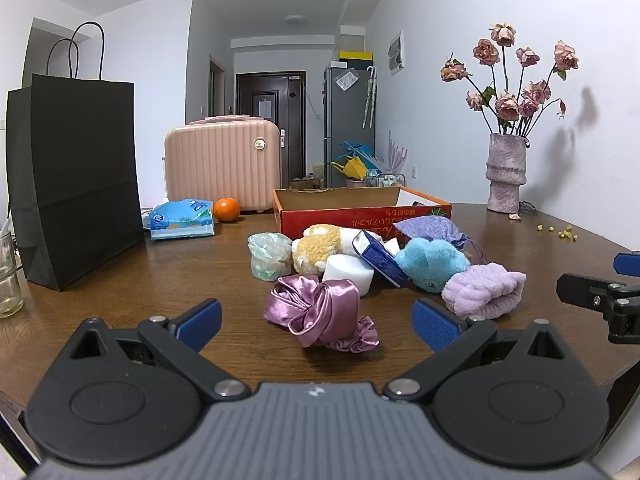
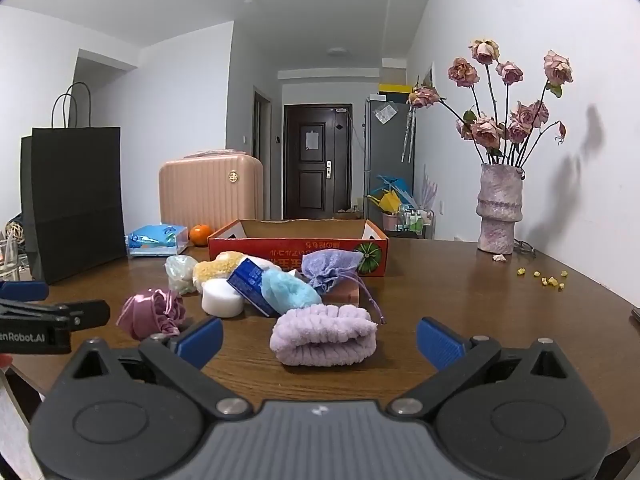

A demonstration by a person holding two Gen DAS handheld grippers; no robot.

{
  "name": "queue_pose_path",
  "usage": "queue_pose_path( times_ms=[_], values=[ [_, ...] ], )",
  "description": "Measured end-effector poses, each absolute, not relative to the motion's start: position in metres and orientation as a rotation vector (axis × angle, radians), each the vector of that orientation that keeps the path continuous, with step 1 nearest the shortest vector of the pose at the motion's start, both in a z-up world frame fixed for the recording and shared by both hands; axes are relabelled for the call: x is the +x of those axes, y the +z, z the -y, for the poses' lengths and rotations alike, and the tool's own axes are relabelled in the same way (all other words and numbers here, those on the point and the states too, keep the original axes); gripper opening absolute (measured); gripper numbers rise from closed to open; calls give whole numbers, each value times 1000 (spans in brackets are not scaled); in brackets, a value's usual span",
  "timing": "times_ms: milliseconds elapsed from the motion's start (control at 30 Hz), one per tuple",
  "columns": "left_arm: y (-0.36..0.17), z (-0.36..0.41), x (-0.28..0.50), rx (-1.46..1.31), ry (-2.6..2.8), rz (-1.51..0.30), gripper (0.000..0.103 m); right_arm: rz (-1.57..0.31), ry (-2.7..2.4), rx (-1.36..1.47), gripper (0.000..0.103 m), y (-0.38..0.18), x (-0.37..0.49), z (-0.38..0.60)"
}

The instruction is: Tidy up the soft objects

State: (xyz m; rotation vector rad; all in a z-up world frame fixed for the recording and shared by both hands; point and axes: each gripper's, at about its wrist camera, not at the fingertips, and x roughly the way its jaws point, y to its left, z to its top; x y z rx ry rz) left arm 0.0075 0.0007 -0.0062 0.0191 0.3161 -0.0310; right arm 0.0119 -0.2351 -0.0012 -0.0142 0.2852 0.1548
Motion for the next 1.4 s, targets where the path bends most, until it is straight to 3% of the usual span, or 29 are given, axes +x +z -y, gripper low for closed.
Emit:
queue_pose_path(
  times_ms=[1400],
  values=[
    [-4,0,7,21,-32,-309,103,-277,155,-16,103,1,10,235]
  ],
)
